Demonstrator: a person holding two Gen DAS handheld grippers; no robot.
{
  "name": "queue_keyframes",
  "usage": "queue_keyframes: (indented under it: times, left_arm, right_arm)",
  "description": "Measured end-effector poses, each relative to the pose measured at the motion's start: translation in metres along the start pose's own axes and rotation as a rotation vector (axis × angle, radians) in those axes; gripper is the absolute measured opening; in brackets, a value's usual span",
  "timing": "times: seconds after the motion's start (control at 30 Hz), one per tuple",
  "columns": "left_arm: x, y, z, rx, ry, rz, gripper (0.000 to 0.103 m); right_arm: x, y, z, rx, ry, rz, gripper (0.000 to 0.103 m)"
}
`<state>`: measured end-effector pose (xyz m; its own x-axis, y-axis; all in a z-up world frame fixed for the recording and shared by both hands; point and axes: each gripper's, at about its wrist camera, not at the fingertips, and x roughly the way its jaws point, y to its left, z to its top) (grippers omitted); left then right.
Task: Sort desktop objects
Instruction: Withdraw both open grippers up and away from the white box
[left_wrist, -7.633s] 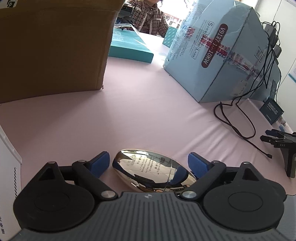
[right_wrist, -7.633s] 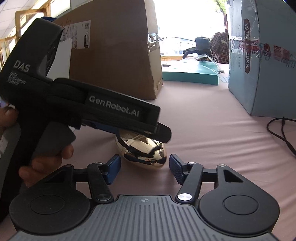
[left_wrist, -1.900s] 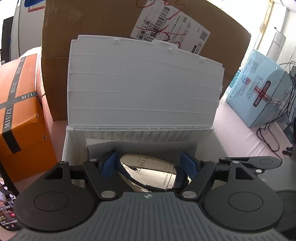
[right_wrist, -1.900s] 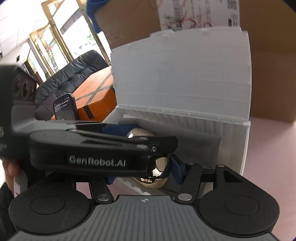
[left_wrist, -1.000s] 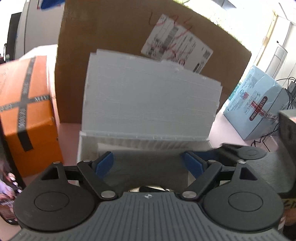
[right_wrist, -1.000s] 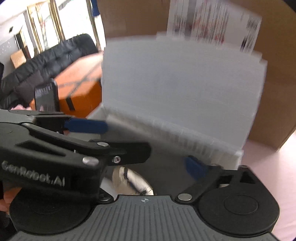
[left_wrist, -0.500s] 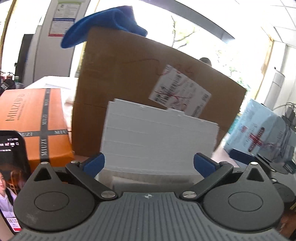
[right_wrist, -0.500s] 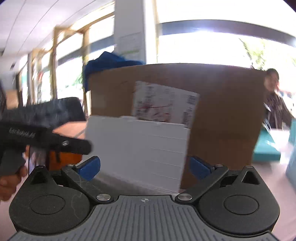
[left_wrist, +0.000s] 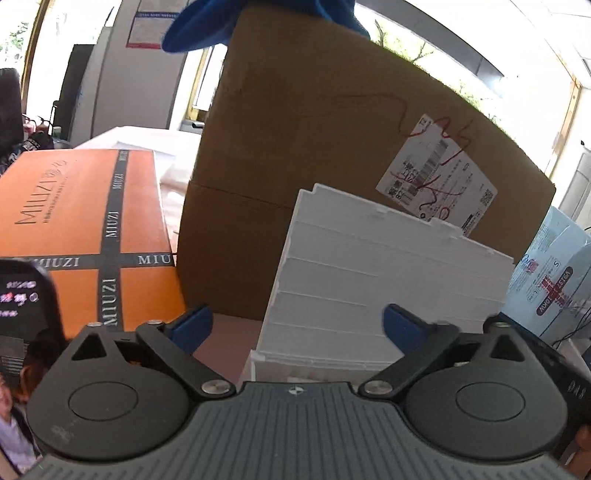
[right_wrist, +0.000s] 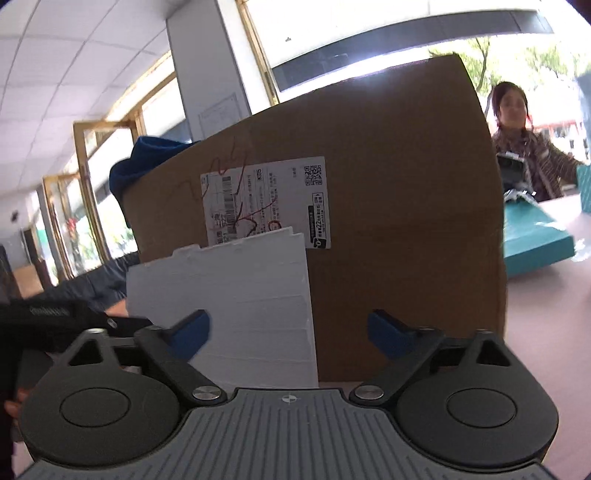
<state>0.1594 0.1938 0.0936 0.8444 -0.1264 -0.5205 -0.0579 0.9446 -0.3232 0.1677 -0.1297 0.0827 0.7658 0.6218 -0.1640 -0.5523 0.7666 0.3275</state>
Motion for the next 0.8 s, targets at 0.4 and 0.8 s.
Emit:
queue_keyframes:
  times: [0.4, 0.8]
  left_arm:
    - [0.007, -0.003, -0.006, 0.044, -0.015, -0.124, 0.066]
    - [-0.007, -0.024, -0.013, 0.125, -0.031, -0.161, 0.066]
  right_arm:
    - [0.012, -0.002, -0.008, 0.041, 0.014, 0.094, 0.044]
    - [-0.024, -0.001, -0.002, -0.017, -0.054, 0.092, 0.039]
